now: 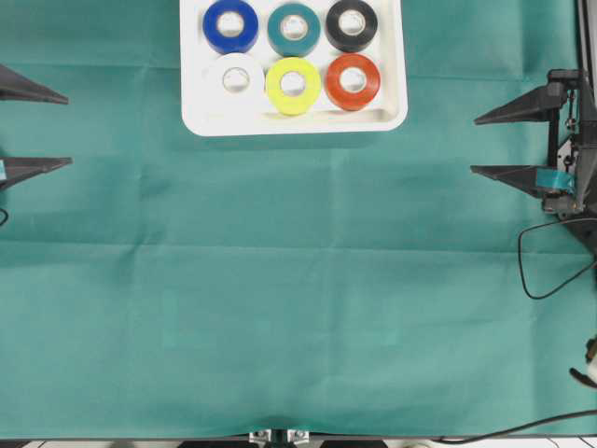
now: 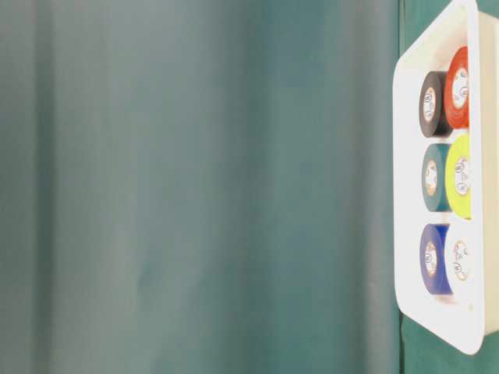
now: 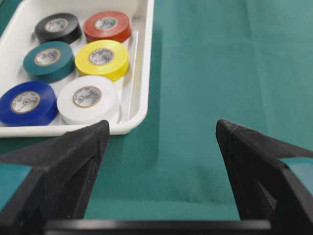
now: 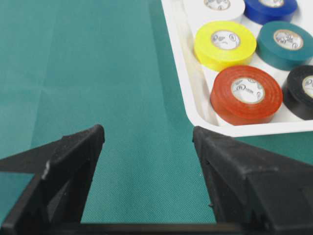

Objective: Put the tape alternately from left to right into the white case.

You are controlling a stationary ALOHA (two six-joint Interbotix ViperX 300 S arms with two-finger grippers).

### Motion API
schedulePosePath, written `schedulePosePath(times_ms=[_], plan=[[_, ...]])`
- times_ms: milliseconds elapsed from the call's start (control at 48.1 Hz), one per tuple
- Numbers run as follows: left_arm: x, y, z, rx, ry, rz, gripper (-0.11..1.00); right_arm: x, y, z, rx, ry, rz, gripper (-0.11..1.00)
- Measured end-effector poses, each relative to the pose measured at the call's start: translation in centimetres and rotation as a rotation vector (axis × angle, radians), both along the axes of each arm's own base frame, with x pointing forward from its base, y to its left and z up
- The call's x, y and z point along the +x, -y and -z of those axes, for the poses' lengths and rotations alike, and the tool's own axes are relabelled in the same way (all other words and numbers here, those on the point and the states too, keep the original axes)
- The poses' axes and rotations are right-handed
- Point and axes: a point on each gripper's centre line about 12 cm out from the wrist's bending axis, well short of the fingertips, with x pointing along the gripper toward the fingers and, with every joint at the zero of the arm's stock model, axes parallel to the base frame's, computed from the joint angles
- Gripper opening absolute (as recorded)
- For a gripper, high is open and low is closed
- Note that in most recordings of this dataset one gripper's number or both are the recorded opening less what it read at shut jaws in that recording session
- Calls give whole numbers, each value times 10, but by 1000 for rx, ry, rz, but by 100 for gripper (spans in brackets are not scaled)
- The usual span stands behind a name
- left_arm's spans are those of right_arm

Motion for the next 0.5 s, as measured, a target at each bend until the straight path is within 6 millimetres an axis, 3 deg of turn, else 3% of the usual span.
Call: schedulePosePath(times_ms=[499], plan=[[-1,0,0,0,3,0,43,-2,0,-7,-6,45,2,82]])
